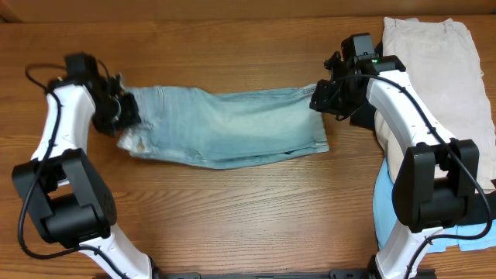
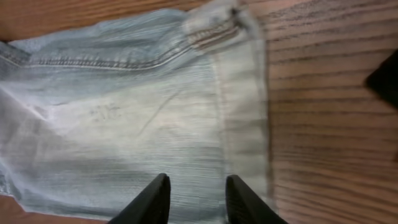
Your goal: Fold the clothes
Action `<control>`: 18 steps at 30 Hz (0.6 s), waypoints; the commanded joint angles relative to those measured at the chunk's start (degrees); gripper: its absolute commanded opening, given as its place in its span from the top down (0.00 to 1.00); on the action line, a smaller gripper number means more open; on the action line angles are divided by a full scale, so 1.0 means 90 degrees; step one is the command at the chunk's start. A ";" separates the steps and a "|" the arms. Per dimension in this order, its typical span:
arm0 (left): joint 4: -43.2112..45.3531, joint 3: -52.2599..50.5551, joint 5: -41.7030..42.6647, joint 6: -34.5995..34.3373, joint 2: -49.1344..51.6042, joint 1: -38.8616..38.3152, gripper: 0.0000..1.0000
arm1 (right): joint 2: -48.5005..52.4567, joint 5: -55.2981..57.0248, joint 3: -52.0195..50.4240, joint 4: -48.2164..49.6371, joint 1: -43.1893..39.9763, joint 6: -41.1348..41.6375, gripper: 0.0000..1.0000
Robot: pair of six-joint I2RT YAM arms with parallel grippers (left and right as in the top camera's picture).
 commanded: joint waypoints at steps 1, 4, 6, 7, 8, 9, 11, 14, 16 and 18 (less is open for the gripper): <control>-0.0561 0.1095 -0.0238 0.0211 -0.0010 -0.0007 0.96 | -0.0095 -0.0160 -0.0005 0.0027 0.0078 0.0209 0.70; -0.1120 0.1831 -0.0236 0.0466 -0.0010 -0.0010 0.96 | -0.0049 -0.0160 -0.0005 0.0051 0.0194 0.0211 0.71; -0.1370 0.2174 -0.0236 0.0556 -0.0010 -0.0029 0.96 | -0.0024 -0.0160 -0.0005 0.0107 0.0267 0.0216 0.71; -0.1469 0.2314 -0.0236 0.0597 -0.0010 -0.0053 0.96 | -0.0010 -0.0160 -0.0005 0.0138 0.0311 0.0248 0.71; -0.1528 0.2407 -0.0236 0.0644 -0.0010 -0.0090 0.96 | -0.0002 -0.0158 -0.0005 0.0182 0.0350 0.0321 0.71; -0.1554 0.2460 -0.0231 0.0682 -0.0010 -0.0146 0.96 | 0.0007 -0.0160 -0.0005 0.0226 0.0379 0.0384 0.71; -0.1576 0.2470 -0.0231 0.0755 -0.0010 -0.0299 0.96 | 0.0012 -0.0160 -0.0005 0.0316 0.0415 0.0488 0.71; -0.1639 0.2463 -0.0236 0.0935 0.0005 -0.0668 0.96 | 0.0012 -0.0165 -0.0002 0.0367 0.0413 0.0554 0.72; -0.1615 0.2463 -0.0236 0.0976 0.0005 -0.0979 0.96 | 0.0012 -0.0163 -0.0002 0.0342 0.0401 0.0551 0.72; -0.1542 0.2463 -0.0226 0.0821 0.0005 -0.1336 0.96 | 0.0012 -0.0160 -0.0002 0.0316 0.0396 0.0551 0.72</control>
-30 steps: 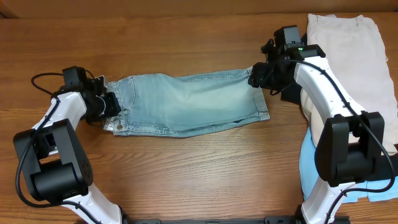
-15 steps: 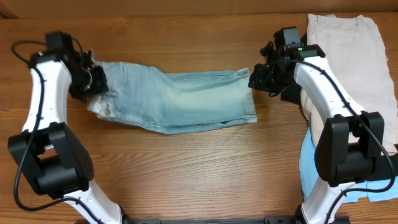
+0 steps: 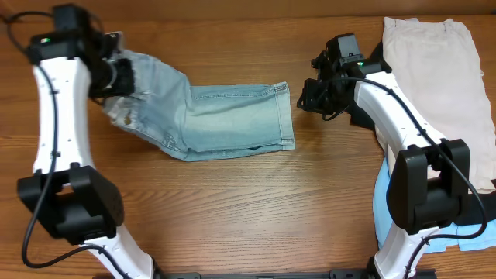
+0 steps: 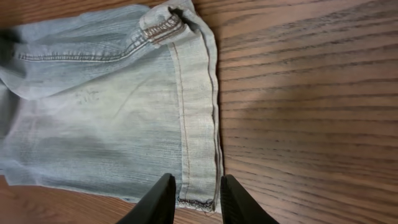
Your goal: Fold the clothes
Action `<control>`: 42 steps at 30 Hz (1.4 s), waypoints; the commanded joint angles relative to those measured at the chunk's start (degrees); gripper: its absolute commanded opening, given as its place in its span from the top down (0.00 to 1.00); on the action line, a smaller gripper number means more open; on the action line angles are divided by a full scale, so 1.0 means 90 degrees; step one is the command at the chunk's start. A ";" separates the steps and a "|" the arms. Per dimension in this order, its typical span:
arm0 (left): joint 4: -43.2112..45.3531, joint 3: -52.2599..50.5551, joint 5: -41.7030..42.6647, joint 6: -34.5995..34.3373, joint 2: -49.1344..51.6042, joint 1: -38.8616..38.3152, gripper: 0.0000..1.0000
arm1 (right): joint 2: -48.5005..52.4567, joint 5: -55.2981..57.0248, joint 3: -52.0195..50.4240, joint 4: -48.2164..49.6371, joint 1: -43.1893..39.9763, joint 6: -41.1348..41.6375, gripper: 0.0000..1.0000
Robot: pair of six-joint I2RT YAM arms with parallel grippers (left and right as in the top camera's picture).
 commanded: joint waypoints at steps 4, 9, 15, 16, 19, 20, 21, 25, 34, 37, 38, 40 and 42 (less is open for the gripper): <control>0.0272 0.0177 0.0080 -0.0316 0.0002 -0.1260 0.96 | 0.0017 -0.0034 -0.0002 0.0002 -0.0022 0.0080 0.72; 0.0661 0.0177 -0.0257 -0.0794 0.0002 -0.2052 0.96 | 0.0138 -0.0034 -0.0005 0.0015 -0.0015 0.0080 0.75; 0.1037 0.0177 -0.0257 -0.1120 0.0002 -0.2596 0.96 | 0.0583 -0.0034 -0.0005 0.0121 -0.0005 0.0078 0.96; 0.1066 0.0177 -0.0299 -0.1120 0.0002 -0.2647 0.96 | 0.0680 -0.0034 -0.0005 0.0165 -0.0005 0.0078 0.96; 0.1049 0.0177 -0.0746 -0.1239 0.0002 -0.2720 0.96 | 0.0969 -0.0034 -0.0005 0.0257 -0.0005 0.0078 0.96; 0.1001 0.0180 -0.0918 -0.1297 0.0000 -0.2718 0.96 | 0.1059 -0.0032 -0.0005 0.0277 -0.0005 0.0078 0.96; 0.0930 0.0182 -0.1127 -0.1333 0.0000 -0.2684 0.96 | 0.1120 -0.0034 -0.0005 0.0279 -0.0012 0.0078 0.96; 0.0481 0.0420 -0.1348 -0.1331 -0.0002 -0.2385 0.96 | 0.1158 -0.0041 -0.0002 0.0274 -0.0017 0.0056 0.96; -0.0750 0.1690 -0.2778 -0.1168 -0.0002 -0.1812 0.96 | 0.1156 -0.0323 -0.0002 0.0209 -0.0015 0.0056 0.96; -0.0814 0.1848 -0.3279 -0.0879 -0.0002 -0.1800 0.96 | 0.1156 -0.0359 -0.0002 0.0223 -0.0010 0.0053 0.96; -0.0811 0.1858 -0.3291 -0.0770 -0.0002 -0.1800 0.96 | 0.1156 -0.0379 -0.0002 0.0231 -0.0010 0.0053 0.96; -0.0828 0.1855 -0.3257 -0.0726 0.0002 -0.1812 0.96 | 0.1156 -0.0401 -0.0002 0.0267 -0.0002 0.0053 0.96; -0.0831 0.1841 -0.3118 -0.0729 0.0002 -0.1831 0.96 | 0.1156 -0.0418 -0.0002 0.0340 0.0027 0.0053 0.96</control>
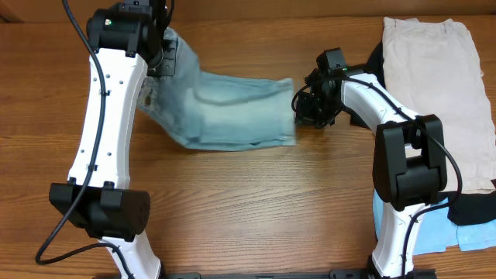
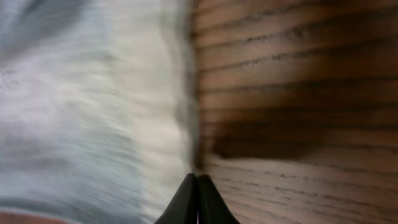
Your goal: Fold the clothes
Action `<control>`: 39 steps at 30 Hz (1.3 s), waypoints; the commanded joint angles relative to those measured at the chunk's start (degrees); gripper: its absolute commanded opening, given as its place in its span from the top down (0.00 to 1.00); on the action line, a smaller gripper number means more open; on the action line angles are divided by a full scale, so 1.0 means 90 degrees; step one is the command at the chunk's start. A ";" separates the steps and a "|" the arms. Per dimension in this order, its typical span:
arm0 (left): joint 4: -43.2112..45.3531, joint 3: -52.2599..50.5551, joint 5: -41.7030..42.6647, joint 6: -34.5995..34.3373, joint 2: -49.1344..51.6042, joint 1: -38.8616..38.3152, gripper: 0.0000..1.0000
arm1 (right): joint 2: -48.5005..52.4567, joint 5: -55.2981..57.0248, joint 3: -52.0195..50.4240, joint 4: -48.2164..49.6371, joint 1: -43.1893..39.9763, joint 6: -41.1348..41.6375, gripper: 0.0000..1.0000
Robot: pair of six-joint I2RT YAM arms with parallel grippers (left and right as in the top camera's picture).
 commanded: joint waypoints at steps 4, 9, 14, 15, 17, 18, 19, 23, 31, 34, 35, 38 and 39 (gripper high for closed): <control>0.0027 0.0189 0.0124 0.0189 -0.0015 -0.0063 0.96 | -0.0029 -0.0104 0.0010 0.0306 0.0148 -0.0017 0.96; 0.0027 0.0165 0.0471 0.0185 -0.0015 -0.0063 0.96 | -0.0029 -0.0104 0.0010 0.0823 0.0357 -0.0155 0.96; 0.0027 0.0146 0.0512 0.0136 0.0007 -0.0087 0.96 | -0.0017 0.0019 0.0010 0.1061 0.0503 -0.0185 0.96; 0.0032 0.0146 0.0515 0.0134 0.0007 -0.0100 0.96 | -0.0015 0.0019 0.0007 0.1076 0.0503 -0.0185 0.96; 0.0049 0.0146 0.0527 0.0134 0.0007 -0.0155 0.96 | 0.0027 0.0019 0.0007 0.1081 0.0500 -0.0185 0.96; 0.0063 0.0146 0.0542 0.0134 0.0007 -0.0180 0.96 | 0.0061 0.0019 0.0007 0.1081 0.0500 -0.0185 0.96; 0.0073 0.0146 0.0590 0.0134 0.0007 -0.0206 0.96 | 0.0080 0.0017 0.0007 0.1076 0.0500 -0.0185 0.96; 0.0136 0.0146 0.0789 0.0134 0.0010 -0.0284 0.96 | 0.0299 0.0010 0.0007 0.1064 0.0500 -0.0182 0.96; 0.0231 0.0022 0.1141 -0.0134 0.0024 -0.0539 0.96 | 0.0644 -0.0007 0.0007 0.0959 0.0491 -0.0182 0.96; 0.0376 -0.0180 0.1226 -0.0255 0.0080 -0.0714 0.96 | 0.0644 -0.0007 0.0007 0.0947 0.0476 -0.0185 0.96; 0.0452 -0.0255 0.1229 -0.0296 0.0121 -0.0789 0.96 | 0.0646 -0.0005 0.0007 0.0933 0.0466 -0.0185 0.96; 0.0709 -0.0442 0.1365 -0.0430 0.0318 -0.1010 0.96 | 0.0644 -0.0005 0.0007 0.0906 0.0440 -0.0185 0.96; 0.0775 -0.0474 0.1428 -0.0500 0.0389 -0.1081 0.96 | 0.0644 -0.0005 0.0007 0.0896 0.0425 -0.0185 0.96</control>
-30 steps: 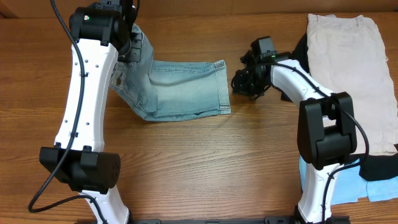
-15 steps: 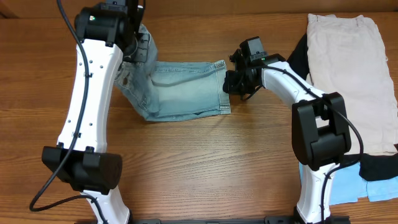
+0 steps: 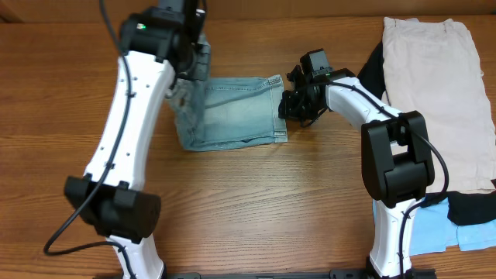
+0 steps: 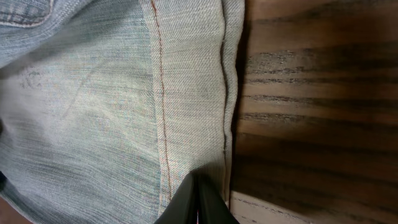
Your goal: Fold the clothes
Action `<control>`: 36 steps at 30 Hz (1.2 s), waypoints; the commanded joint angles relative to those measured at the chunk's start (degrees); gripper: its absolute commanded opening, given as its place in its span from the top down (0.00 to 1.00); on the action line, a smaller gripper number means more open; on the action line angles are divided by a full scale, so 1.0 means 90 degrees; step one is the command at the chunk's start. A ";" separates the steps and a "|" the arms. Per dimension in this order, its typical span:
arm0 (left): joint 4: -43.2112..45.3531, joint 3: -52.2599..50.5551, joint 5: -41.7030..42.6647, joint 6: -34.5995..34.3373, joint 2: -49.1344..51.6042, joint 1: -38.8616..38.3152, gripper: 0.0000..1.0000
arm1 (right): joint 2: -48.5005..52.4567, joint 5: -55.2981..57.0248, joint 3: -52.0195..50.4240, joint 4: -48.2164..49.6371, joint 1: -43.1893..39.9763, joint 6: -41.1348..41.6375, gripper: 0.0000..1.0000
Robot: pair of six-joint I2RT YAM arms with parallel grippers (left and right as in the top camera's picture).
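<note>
The light-blue jeans (image 3: 232, 112) lie in the middle of the table, doubled over into a short stack. Their waist end rises at the left to my left gripper (image 3: 195, 66), which is shut on it and holds it above the stack's left part. My right gripper (image 3: 288, 106) is at the hem on the stack's right edge. In the right wrist view its fingers (image 4: 198, 190) are shut together, tips down on the stitched hem (image 4: 193, 93) of the jeans (image 4: 87, 112), with no fabric seen between them.
A beige garment (image 3: 434, 77) lies spread at the back right. A light-blue garment (image 3: 422, 236) and a black one (image 3: 469, 209) lie at the front right, beside the right arm's base. Bare wooden table (image 3: 256, 209) lies in front of the jeans.
My left gripper has carried the waist end further right, so the jeans are now a shorter stack. My right gripper's shut tips have moved from the hem's edge onto the hem.
The jeans lay stretched out, my left gripper on the waist end at the left and my right gripper open over the hem. The waist end was then lifted and has come rightward over the legs. My right gripper has shut at the hem and now rests on it.
</note>
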 commanded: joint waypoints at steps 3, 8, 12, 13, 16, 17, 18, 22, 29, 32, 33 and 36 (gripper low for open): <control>0.0413 -0.0146 0.0556 -0.0554 0.0653 -0.0493 0.96 | 0.0321 0.0155 -0.0012 -0.0124 -0.0053 -0.0039 0.96; 0.0767 -0.0146 0.0772 -0.0619 0.1343 -0.0889 0.92 | 0.0323 0.0158 -0.0012 -0.0124 -0.0056 -0.0041 0.96; 0.0848 -0.0146 0.0777 -0.0685 0.1790 -0.1103 0.34 | 0.0321 0.0141 -0.0010 -0.0146 -0.0097 -0.0039 0.96; 0.0850 -0.0146 0.0780 -0.0687 0.1863 -0.1141 0.23 | 0.0318 0.0095 -0.0010 -0.0151 -0.0119 -0.0041 0.96; 0.0850 -0.0136 0.0780 -0.0685 0.1909 -0.1180 0.08 | 0.0274 -0.0211 0.0007 -0.0192 -0.0255 -0.0041 0.96; 0.0826 -0.0083 0.0780 -0.0685 0.1889 -0.1180 0.04 | 0.0219 -0.0338 0.0007 -0.0194 -0.0323 -0.0041 0.96; 0.0775 0.0007 0.0777 -0.0685 0.1870 -0.1180 0.01 | 0.0138 -0.0457 0.0007 -0.0194 -0.0403 -0.0041 0.96; 0.0386 0.0525 0.0770 -0.0668 0.1787 -0.1122 0.00 | -0.0372 -0.0707 0.0010 -0.0260 -0.0746 -0.0039 0.94; -0.0464 0.1073 0.0894 0.0056 0.1790 -0.1144 0.00 | -0.1593 -0.0704 0.0192 -0.0806 -0.1581 -0.0041 0.63; -0.0712 0.0857 0.0933 0.0406 0.1795 -0.1214 0.00 | -0.1945 -0.0702 0.0192 -0.1022 -0.1887 -0.0046 0.58; -0.0775 0.0741 0.0935 0.0537 0.1795 -0.1214 0.00 | -0.2008 -0.0699 0.0192 -0.1090 -0.1960 -0.0046 0.57; -0.0753 0.0243 0.0911 0.0663 0.1795 -0.1209 0.02 | -0.2069 -0.0702 0.0192 -0.1299 -0.2106 -0.0163 0.56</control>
